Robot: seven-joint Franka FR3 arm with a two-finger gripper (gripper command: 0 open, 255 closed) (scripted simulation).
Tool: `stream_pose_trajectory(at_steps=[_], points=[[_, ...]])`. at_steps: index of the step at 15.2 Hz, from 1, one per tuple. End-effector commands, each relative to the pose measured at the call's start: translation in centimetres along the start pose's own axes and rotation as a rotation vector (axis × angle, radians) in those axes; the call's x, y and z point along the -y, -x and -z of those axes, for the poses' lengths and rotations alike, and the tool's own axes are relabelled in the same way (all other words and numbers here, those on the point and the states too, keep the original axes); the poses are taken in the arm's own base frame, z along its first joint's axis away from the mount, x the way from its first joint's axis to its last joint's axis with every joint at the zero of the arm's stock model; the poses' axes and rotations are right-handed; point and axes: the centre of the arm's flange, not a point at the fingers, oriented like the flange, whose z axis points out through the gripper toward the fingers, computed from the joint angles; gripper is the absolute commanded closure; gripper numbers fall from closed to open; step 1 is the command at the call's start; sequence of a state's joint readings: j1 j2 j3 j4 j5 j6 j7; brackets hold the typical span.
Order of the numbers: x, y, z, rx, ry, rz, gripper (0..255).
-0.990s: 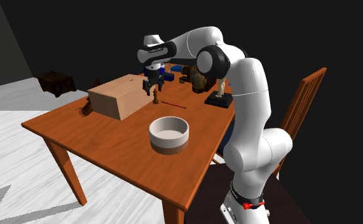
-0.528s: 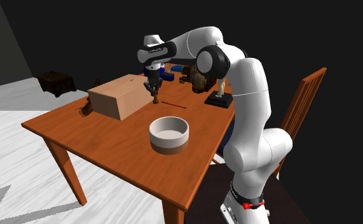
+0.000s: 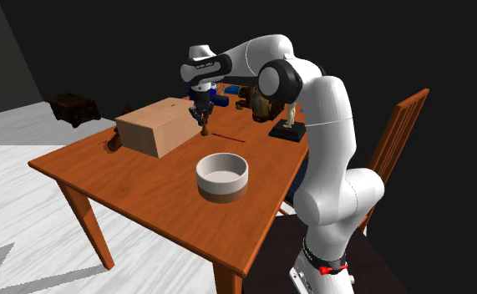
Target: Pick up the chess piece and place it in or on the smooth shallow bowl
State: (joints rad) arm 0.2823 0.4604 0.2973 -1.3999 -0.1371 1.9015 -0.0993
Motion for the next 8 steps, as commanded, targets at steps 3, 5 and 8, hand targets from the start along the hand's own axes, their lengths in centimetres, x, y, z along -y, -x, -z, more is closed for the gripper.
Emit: stream_pose_trajectory(at_steps=[3, 5, 8], points=[[0.0, -0.1, 1.8, 0.0, 0.0, 0.0, 255], [0.0, -0.2, 2.9, 0.0, 0.0, 0.0, 255], [0.0, -0.3, 4.5, 0.0, 0.0, 0.0, 255]])
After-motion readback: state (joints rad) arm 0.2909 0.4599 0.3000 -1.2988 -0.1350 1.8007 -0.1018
